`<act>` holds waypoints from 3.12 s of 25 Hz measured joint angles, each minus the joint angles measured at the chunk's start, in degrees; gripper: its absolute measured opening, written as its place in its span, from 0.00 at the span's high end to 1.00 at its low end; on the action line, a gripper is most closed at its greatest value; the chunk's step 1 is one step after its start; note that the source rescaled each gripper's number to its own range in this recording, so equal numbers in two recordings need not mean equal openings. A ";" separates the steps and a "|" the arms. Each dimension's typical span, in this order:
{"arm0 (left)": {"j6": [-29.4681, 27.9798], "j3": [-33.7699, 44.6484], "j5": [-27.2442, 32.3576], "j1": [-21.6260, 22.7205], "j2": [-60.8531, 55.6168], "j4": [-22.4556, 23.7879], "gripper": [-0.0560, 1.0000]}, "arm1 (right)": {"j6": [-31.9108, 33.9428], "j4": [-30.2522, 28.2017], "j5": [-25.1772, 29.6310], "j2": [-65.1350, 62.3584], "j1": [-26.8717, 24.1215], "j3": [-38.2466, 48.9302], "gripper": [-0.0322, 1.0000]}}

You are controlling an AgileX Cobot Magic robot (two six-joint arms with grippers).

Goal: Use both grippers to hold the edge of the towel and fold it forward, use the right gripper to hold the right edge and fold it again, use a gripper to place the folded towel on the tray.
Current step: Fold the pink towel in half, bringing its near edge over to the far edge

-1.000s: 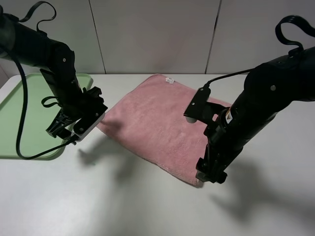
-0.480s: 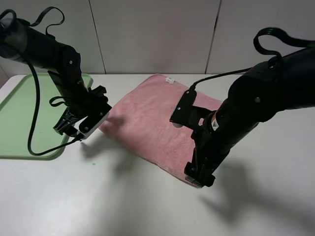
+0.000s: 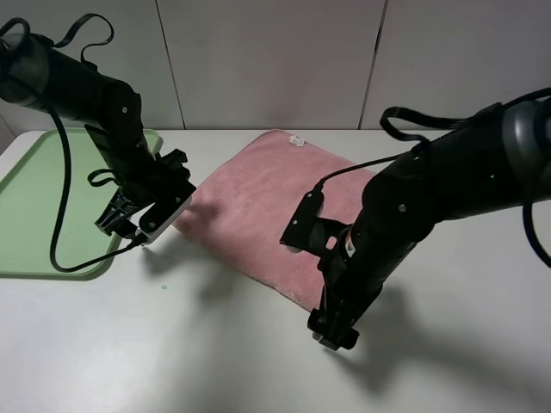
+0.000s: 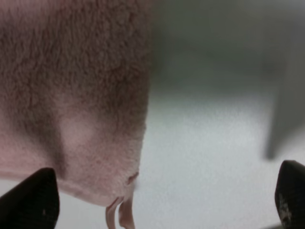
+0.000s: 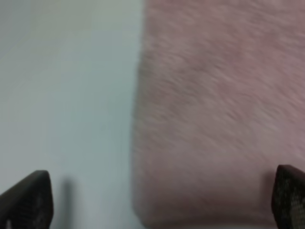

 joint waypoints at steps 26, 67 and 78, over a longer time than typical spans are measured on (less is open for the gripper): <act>1.24 -0.36 0.13 0.00 3.62 -1.08 0.17 | 1.99 -0.82 -0.63 5.79 1.37 -1.68 0.00; -0.10 -0.54 4.76 0.00 0.97 -5.69 0.94 | 6.94 -0.29 6.62 3.45 1.17 -1.88 0.97; -0.48 -0.54 19.28 0.00 -6.69 -7.51 0.94 | 7.95 2.27 15.97 -9.24 1.17 -1.67 0.97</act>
